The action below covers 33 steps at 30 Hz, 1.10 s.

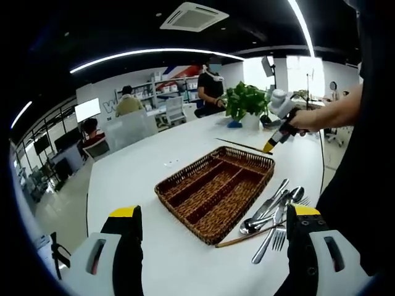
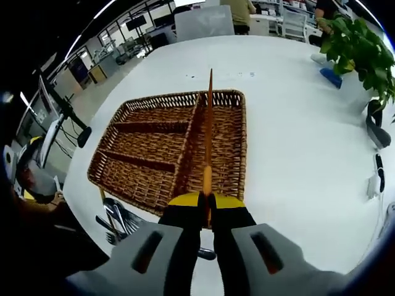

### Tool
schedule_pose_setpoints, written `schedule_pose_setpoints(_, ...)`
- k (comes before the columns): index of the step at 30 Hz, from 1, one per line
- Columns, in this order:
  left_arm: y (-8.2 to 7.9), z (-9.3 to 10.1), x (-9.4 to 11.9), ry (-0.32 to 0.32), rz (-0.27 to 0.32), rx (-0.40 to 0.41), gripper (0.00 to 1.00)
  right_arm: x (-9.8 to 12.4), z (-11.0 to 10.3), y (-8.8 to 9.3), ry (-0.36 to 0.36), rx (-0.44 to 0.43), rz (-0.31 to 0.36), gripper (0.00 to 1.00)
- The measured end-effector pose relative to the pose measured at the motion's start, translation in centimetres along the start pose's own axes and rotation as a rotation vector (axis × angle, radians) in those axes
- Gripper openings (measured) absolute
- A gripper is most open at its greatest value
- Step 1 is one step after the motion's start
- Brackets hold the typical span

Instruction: Arrange the knives, forks, and spoons in their matching storage slots by inserting each utensil handle-first until every utensil is classified and aligned in the correct compartment

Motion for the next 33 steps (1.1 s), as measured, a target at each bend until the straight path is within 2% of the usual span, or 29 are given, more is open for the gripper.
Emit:
schedule_pose_setpoints(9,0.5,-0.3,0.2,-0.015,-0.002,0.013,0.99,-1.5,0.5,1.4,0.014,-0.004,-0.045,0.03)
schedule_pose_setpoints(19,0.3,-0.6,0.0,-0.014,0.003,0.014,0.99,-3.4,0.8,1.3,0.035,0.040,-0.101,0.03)
schedule_pose_setpoints(33,0.8,-0.7,0.2,-0.014,-0.008,0.022,0.99,-5.3,0.4,1.9,0.049,0.063,-0.187,0.03)
Point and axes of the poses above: the point that each gripper's makers call its tool centre point, and the gripper's own axes: x roughly backward along the fingers, z roughly to its right, y roughly out of its underside, the point moved 2 cm from there along x, roughly backward along the fingers, and after that the axes turned 4 degrees about -z, right-handed, at the moved point
